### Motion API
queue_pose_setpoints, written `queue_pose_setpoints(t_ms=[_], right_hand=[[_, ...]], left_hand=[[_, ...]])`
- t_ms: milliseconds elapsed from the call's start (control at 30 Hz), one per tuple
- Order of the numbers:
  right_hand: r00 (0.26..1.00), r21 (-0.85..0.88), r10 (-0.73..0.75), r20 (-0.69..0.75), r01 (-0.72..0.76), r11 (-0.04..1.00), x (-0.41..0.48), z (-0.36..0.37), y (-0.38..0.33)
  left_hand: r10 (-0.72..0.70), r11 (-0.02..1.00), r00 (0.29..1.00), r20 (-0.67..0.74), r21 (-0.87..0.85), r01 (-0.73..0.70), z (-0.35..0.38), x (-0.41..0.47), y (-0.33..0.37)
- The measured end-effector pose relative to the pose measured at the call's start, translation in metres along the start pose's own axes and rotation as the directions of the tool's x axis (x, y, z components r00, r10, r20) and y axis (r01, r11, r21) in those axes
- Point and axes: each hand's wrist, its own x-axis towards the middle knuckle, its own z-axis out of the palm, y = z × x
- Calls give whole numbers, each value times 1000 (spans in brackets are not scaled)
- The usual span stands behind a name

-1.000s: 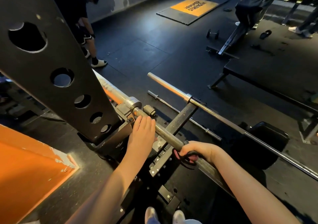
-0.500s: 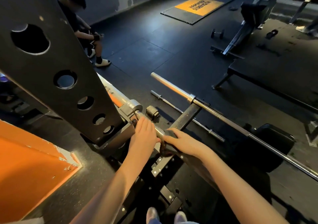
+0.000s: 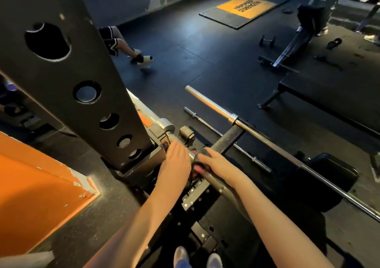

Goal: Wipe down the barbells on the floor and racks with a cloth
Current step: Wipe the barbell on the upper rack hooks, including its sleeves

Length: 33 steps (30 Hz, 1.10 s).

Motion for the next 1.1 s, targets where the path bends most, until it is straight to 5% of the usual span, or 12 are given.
queue_pose_setpoints(t_ms=[133,633,833,967,1100], right_hand=[[998,-128,20,-57,-27,991,5,-1,-2],[994,-144,76,-83,-87,986,-29,-14,21],[992,-315,-104,-77,74,946,-18,10,-7],[963,-549,-205,-178,76,833,-45,21,9],[934,-846,-266,-238,-64,530,-58,31,26]], left_hand=[[10,1000,1000,25,-5,-10,-4,1,-1],[15,1000,999,-33,11,-15,1,-1,-1],[-5,1000,998,-57,6,5,-4,-1,-1],[-11,998,998,-62,53,14,-4,-3,0],[21,989,999,-28,146,-17,1,-1,-2]])
